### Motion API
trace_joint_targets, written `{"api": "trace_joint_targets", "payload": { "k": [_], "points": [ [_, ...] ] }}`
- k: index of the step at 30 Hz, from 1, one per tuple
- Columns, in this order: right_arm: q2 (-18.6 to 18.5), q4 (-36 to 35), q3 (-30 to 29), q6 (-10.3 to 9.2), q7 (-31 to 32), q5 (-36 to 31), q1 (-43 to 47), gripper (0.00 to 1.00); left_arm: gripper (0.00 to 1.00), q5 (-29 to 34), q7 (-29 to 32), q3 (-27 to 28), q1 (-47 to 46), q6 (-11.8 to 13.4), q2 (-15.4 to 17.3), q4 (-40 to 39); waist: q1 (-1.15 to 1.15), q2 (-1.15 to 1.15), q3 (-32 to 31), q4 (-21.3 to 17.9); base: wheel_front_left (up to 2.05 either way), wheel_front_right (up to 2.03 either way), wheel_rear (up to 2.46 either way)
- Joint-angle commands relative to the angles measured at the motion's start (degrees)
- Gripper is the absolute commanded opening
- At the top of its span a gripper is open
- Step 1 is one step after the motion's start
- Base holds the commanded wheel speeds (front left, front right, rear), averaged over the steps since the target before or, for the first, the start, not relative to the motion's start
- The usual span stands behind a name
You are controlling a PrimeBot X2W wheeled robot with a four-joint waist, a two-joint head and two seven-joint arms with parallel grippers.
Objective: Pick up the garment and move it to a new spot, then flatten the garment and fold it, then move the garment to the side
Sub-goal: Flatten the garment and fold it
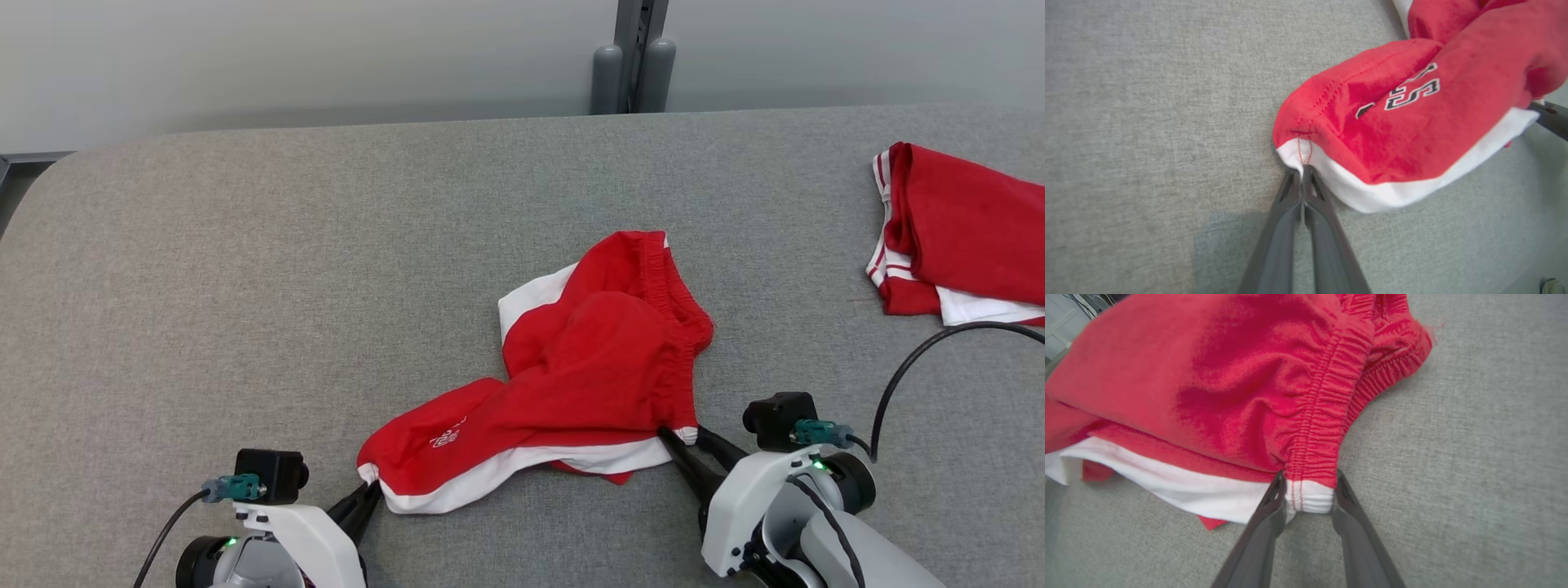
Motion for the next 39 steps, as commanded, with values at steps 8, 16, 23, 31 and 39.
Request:
{"api": "trace_joint_targets", "payload": {
  "k": [8,16,23,31,39],
  "points": [
    [-0.91,1.2,2.47,0.01,-2.47,2.32,-1.46,0.0,0.0,0.37,-1.5,0.57,0.12,0.81,0.87,-0.73,0.0,0.0,-1.16,0.06,0.0,0.0,0.0],
    [-3.53,-0.97,3.12,0.01,-5.44,4.48,-0.44,0.0,0.0,0.75,-2.51,1.94,2.72,3.07,2.93,-5.81,0.0,0.0,-4.8,0.1,0.0,0.0,0.0],
    [-7.07,-6.94,0.36,0.01,-6.4,5.52,2.35,0.0,0.0,0.49,-2.07,2.77,5.56,5.04,4.61,-13.26,0.0,0.0,-7.05,-0.12,0.0,0.0,0.0],
    [-9.04,-16.1,-4.49,0.01,-3.97,5.48,2.1,0.0,0.0,1.19,-0.22,3.98,0.9,4.09,7.77,-19.7,0.0,0.0,-6.47,-1.27,0.0,0.0,0.0],
    [-10.05,-21.87,-7.35,0.01,2.39,6.86,-10.27,0.0,0.0,2.53,6.04,5.72,-18.89,0.53,11.63,-17.68,0.0,0.0,0.71,-3.04,0.0,0.0,0.0]
  ]
}}
